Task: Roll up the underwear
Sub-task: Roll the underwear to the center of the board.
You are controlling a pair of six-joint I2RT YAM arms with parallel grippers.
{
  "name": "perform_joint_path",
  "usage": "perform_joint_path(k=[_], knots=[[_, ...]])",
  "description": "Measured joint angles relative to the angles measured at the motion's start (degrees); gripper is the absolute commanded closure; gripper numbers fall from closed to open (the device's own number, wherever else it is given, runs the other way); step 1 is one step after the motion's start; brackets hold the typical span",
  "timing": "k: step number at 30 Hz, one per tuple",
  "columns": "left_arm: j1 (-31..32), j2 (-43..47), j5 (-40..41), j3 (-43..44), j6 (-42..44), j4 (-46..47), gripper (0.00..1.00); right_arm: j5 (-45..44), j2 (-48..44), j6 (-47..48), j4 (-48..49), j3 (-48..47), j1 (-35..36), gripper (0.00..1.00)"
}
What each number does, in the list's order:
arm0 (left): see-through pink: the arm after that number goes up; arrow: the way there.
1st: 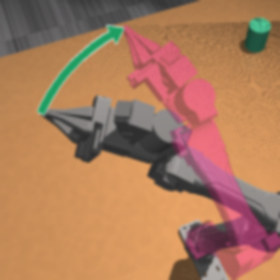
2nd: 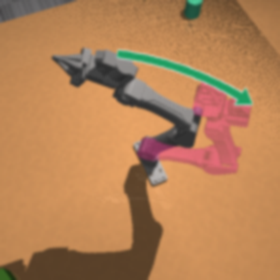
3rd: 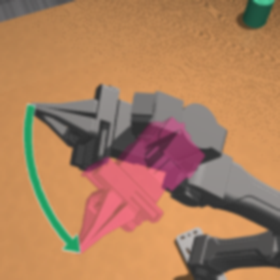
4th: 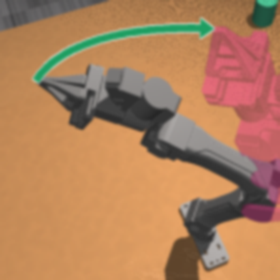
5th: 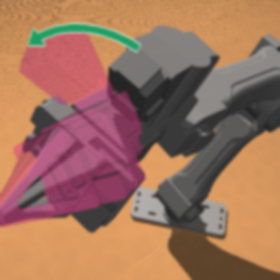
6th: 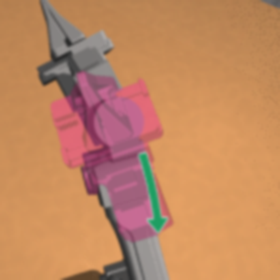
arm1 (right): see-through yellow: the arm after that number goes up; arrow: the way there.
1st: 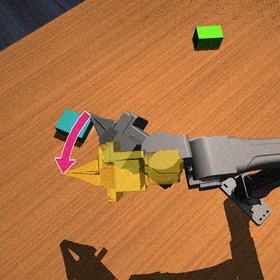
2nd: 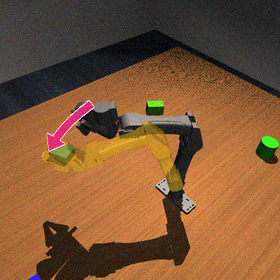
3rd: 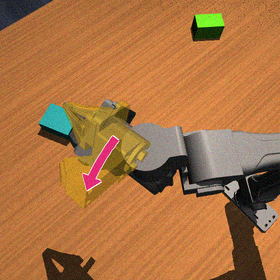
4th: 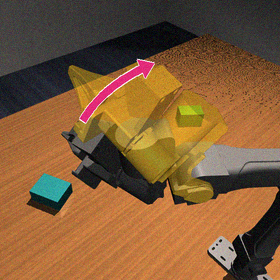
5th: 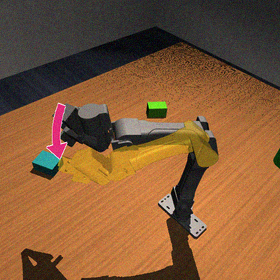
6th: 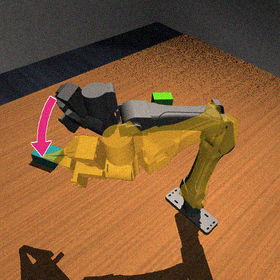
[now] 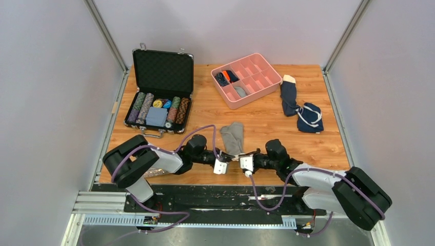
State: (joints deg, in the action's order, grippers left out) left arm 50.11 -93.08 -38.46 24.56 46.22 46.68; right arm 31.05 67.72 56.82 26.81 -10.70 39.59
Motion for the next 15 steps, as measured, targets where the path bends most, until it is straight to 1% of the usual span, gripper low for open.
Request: perform_joint_path(k=[5,8,11,13,15], knots=[[0.2,4.6,-0.6,1.2,2.6,-7.6,1.00,1.7,-7.5,0.1,-15.9,-4.6,0.1,1.00],[0.4,7.3,-1.2,4.7,3.2,-17.2,1.00,3.3,-9.0,0.5,-26.2,-8.8,0.0,1.00],[0.5,8.3,-1.8,9.0,2.7,-27.5,0.99,5.4,-7.0,1.4,-34.2,-13.4,-0.5,1.00],[0.5,8.4,-2.2,11.9,1.7,-34.4,0.99,7.0,-3.7,1.6,-38.1,-16.4,-0.9,1.00],[0.3,8.4,-2.6,13.4,0.1,-38.9,0.99,8.9,0.2,1.6,-41.4,-19.6,-1.0,1.00]])
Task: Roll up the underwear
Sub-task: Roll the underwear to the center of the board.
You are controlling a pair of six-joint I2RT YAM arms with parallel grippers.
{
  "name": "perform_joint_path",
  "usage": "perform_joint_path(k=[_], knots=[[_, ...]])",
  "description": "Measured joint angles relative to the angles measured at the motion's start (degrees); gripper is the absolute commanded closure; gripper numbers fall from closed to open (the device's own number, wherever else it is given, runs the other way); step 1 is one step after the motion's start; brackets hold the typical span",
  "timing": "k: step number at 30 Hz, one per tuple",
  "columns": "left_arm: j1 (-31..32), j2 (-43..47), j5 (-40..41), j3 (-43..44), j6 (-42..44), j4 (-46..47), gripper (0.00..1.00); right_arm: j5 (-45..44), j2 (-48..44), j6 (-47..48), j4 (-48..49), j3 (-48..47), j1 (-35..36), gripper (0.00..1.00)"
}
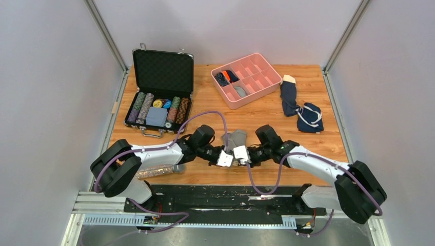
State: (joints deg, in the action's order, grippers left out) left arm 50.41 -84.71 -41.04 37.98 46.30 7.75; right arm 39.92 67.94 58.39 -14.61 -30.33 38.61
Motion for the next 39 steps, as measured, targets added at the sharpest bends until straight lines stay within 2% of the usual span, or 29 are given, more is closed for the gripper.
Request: perform_joint_path(k=[5,12,17,19,24,26,30,34,39], knots=[[-1.6,0.2,-3.4,-1.1,-5.8,-1.3,0.98,6.3,8.7,0.9,-8.0,-7.1,-1.5,1.00],[-1.9,-1.2,-1.1,-4.0,-22.8,5.6,0.98,14.2,24.0,5.6,-23.8,-18.6,-4.9,1.00],[-2.9,-3.1,0.0,-5.3,-34.4,9.5,1.00,19.0,34.1,5.7,-31.4,-25.2,-6.8,1.00],[-2.8,-3.5,1.1,-5.6,-37.4,9.7,0.96,19.4,38.4,4.4,-34.7,-28.3,-7.0,1.00],[-3.0,-6.1,4.1,-5.7,-43.1,9.8,0.60,22.5,50.5,-0.5,-45.1,-37.8,-7.8,1.00],[-3.2,-6.6,5.2,-5.5,-46.3,9.5,0.55,23.3,54.5,-2.5,-49.1,-41.1,-8.4,1.00],[-3.8,-2.1,10.6,-5.7,-48.7,4.3,0.50,25.6,62.4,-5.8,-57.7,-47.7,-10.0,1.00],[-7.3,7.1,16.0,-5.8,-48.0,-4.0,0.46,25.0,68.5,-8.7,-65.8,-55.1,-12.3,1.00],[-8.9,14.7,16.9,-5.0,-41.4,-4.4,0.45,24.6,72.3,-11.6,-69.1,-62.3,-15.2,1.00]])
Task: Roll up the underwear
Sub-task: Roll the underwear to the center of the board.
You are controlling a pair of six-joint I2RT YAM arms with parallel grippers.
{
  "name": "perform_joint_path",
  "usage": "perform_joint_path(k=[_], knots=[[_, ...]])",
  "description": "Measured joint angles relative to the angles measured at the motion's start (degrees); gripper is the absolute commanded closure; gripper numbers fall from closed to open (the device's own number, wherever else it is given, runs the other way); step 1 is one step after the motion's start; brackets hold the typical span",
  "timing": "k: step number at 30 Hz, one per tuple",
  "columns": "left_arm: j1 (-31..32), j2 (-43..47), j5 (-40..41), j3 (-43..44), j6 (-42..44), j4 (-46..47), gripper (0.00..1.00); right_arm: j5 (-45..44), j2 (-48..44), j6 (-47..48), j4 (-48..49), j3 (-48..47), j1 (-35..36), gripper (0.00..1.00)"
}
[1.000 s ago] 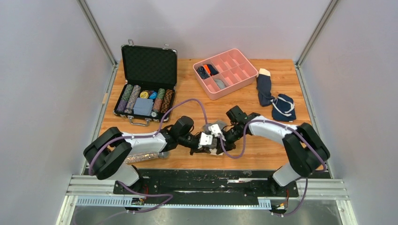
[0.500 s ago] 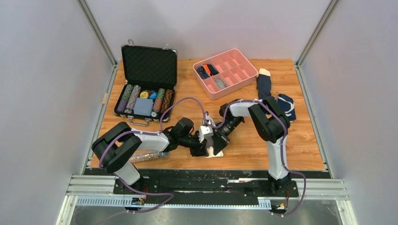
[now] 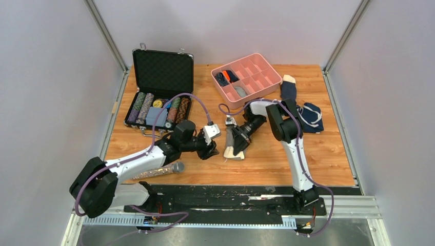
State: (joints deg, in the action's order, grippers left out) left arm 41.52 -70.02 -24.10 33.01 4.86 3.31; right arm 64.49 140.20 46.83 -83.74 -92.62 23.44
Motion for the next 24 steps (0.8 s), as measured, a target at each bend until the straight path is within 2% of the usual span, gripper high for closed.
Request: perform_joint_path(k=[3,5,10,12,18,24], knots=[[0.0,-1.1,-2.4,-0.4,8.5,3.8,0.42,-0.3,0.8,-1.5,-0.7,-1.4,-0.7,1.00],[0.0,-3.1,-5.2,-1.8,17.4,8.6,0.41,-0.8,1.2,-2.2,-1.6,-2.0,-0.7,1.00],[2.1,-13.0,-9.7,-4.1,38.0,17.7,0.40,-1.9,3.2,-3.1,-4.6,-4.8,-0.7,1.00],[3.4,-15.9,-10.4,-4.8,43.6,20.3,0.40,-2.2,4.3,-3.3,-5.9,-6.4,-0.8,1.00],[7.4,-19.2,-9.6,-5.6,52.5,28.2,0.41,-2.4,5.3,-3.8,-8.0,-8.3,-0.9,1.00],[10.6,-25.0,-3.1,-5.7,58.4,35.6,0.46,-2.6,5.3,-3.7,-8.1,-8.3,-0.9,1.00]])
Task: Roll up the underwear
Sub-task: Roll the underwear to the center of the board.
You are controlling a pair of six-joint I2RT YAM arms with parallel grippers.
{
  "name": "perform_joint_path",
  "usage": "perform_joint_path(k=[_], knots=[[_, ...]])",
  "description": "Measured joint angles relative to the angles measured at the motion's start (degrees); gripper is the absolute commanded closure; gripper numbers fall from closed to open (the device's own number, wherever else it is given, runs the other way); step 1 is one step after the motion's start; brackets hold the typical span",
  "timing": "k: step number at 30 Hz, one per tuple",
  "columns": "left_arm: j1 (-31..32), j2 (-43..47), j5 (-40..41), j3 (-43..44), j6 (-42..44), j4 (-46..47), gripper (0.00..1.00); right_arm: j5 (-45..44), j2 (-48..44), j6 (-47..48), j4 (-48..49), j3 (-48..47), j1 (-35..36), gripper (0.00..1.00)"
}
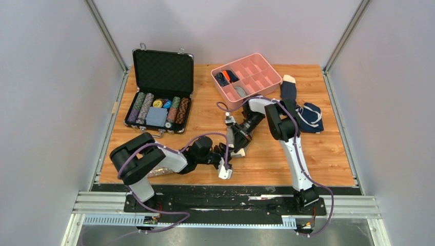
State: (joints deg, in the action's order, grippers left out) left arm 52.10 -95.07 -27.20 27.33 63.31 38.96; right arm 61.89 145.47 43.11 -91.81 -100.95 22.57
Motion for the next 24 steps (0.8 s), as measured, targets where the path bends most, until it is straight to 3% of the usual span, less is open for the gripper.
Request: perform_joint_path(k=[7,9,12,15,19,20,21,23,24], knots=[[0.5,-3.2,5.8,-0.5,5.5,5.3,0.51,-0.4,0.2,0.0,0.5,-0.4,-0.7,1.00],[0.7,-3.2,6.8,-1.0,6.2,5.8,0.58,0.0,0.2,-0.1,0.6,-0.4,-0.8,1.00],[0.8,-3.3,8.1,-1.3,6.3,5.9,0.76,0.7,0.2,-0.2,0.6,-0.4,-0.8,1.00],[0.9,-3.3,8.9,-1.3,5.9,5.8,0.85,1.0,0.2,-0.3,0.6,-0.4,-0.8,1.00],[1.0,-3.3,9.4,0.3,6.2,2.5,0.96,0.7,0.3,-0.4,0.9,-0.7,-1.1,0.90],[1.0,-3.3,9.3,1.2,6.5,0.9,1.00,0.6,0.3,-0.4,1.1,-0.7,-1.2,0.87],[0.9,-3.3,9.2,1.9,6.7,-0.5,1.00,0.5,0.3,-0.4,1.2,-0.7,-1.4,0.75],[0.8,-3.3,8.7,3.5,7.6,-3.6,1.00,0.7,0.2,-0.3,1.5,-0.7,-1.7,0.47],[0.7,-3.3,8.5,4.2,7.9,-5.0,1.00,1.3,-0.1,-0.3,1.4,-0.7,-1.8,0.25]])
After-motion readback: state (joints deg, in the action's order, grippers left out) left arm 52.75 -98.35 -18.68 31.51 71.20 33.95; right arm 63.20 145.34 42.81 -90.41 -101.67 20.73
